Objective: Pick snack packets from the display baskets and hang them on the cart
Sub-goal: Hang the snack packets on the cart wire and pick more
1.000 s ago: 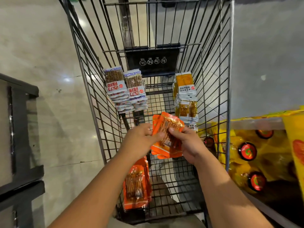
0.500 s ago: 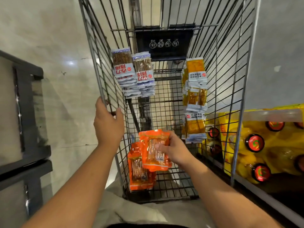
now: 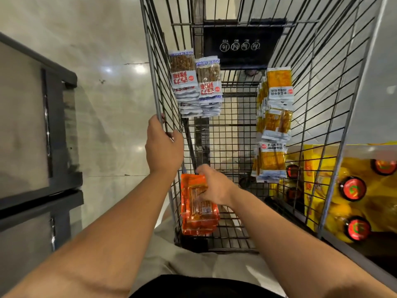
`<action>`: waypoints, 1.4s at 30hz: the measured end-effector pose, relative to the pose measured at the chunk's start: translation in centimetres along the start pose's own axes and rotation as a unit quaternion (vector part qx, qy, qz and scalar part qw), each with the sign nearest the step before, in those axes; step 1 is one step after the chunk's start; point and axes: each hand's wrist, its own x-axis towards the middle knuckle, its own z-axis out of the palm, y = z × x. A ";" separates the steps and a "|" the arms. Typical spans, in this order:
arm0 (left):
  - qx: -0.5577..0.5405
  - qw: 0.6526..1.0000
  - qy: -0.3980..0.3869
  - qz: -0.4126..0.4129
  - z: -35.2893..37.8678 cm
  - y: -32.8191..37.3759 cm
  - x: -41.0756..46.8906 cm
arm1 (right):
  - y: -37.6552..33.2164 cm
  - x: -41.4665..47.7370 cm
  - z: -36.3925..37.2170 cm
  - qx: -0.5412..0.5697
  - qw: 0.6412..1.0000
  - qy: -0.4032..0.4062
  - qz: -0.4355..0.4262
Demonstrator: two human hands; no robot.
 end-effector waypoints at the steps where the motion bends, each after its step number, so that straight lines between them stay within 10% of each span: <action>1: 0.000 1.000 -0.001 0.000 0.0 0.0 0.0 | -0.4 0.1 0.0 0.000 1.000 -0.023 -0.003; 10: -0.003 1.000 -0.006 0.000 -0.1 -0.1 0.0 | 0.8 -2.2 3.4 -0.120 0.989 -0.036 -0.073; 17: 0.001 1.000 -0.005 0.003 -0.1 0.0 -0.1 | 0.6 -2.5 1.4 -0.001 0.998 0.042 -0.054; 31: 0.000 1.000 -0.012 -0.010 -0.1 0.0 0.0 | 1.4 -1.6 3.1 -0.055 0.996 -0.070 -0.029; 42: -0.001 1.000 -0.010 -0.011 -0.2 0.2 -0.1 | 1.1 -2.7 1.6 0.062 0.996 0.065 -0.003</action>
